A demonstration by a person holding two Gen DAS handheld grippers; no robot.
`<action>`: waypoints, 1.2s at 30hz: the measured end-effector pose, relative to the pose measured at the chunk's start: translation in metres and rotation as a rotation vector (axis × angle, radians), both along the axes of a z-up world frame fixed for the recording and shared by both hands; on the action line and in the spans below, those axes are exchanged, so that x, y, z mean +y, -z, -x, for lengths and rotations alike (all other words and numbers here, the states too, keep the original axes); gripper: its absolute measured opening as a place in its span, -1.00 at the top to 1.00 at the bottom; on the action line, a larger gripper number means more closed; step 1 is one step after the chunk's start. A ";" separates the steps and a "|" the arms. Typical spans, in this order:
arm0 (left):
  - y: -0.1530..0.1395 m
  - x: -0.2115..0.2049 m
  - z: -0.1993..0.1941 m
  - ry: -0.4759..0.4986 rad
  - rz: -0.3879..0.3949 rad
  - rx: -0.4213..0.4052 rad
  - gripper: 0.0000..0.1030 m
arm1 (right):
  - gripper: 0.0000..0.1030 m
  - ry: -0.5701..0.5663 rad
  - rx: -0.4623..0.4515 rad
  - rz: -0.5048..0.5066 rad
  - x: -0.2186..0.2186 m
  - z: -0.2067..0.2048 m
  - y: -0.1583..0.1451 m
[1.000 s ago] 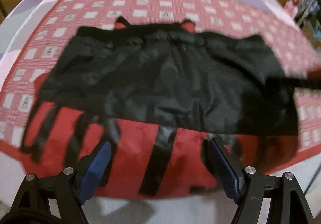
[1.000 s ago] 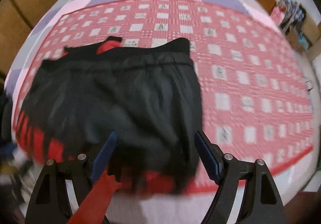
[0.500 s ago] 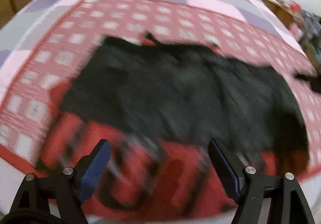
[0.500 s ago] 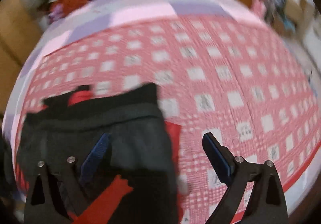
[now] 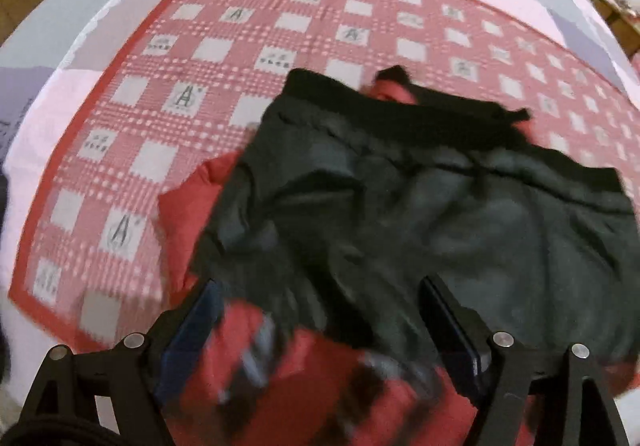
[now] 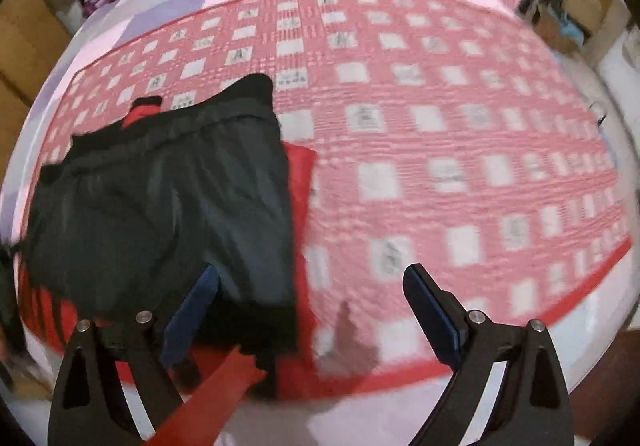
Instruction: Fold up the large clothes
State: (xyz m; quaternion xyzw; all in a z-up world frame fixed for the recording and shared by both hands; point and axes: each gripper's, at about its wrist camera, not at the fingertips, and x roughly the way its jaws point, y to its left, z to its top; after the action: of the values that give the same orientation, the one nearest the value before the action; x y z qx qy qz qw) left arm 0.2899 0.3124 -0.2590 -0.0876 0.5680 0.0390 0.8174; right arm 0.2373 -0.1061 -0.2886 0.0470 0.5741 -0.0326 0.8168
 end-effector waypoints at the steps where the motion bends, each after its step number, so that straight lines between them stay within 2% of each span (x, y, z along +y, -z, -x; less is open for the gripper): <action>1: -0.010 -0.005 0.007 0.000 0.005 0.011 -0.65 | -0.86 -0.023 -0.009 0.015 0.001 0.009 -0.011; 6: -0.070 -0.033 0.047 0.029 -0.028 0.007 -0.65 | -0.86 -0.114 -0.039 -0.020 0.037 0.077 -0.071; 11: -0.152 -0.059 0.109 0.092 -0.087 -0.082 -0.65 | -0.86 -0.137 -0.059 -0.080 0.083 0.138 -0.126; 16: -0.209 -0.063 0.168 0.127 -0.117 -0.135 -0.67 | -0.86 -0.140 -0.079 -0.132 0.119 0.191 -0.180; 20: -0.234 -0.062 0.202 0.139 -0.140 -0.143 -0.70 | -0.86 -0.148 -0.123 -0.115 0.138 0.233 -0.223; 23: -0.246 -0.063 0.224 0.159 -0.145 -0.162 -0.70 | -0.86 -0.131 -0.138 -0.106 0.144 0.258 -0.243; 28: -0.255 -0.064 0.250 0.178 -0.129 -0.161 -0.70 | -0.86 -0.109 -0.143 -0.100 0.151 0.287 -0.259; 36: -0.265 -0.068 0.268 0.181 -0.119 -0.179 -0.70 | -0.86 -0.110 -0.166 -0.078 0.159 0.315 -0.273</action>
State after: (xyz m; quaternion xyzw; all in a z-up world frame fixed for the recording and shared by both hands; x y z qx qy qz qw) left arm 0.0220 0.2441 0.0063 0.0097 0.4952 -0.0093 0.8687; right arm -0.0781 0.0531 -0.0157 0.0500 0.5070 0.0386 0.8596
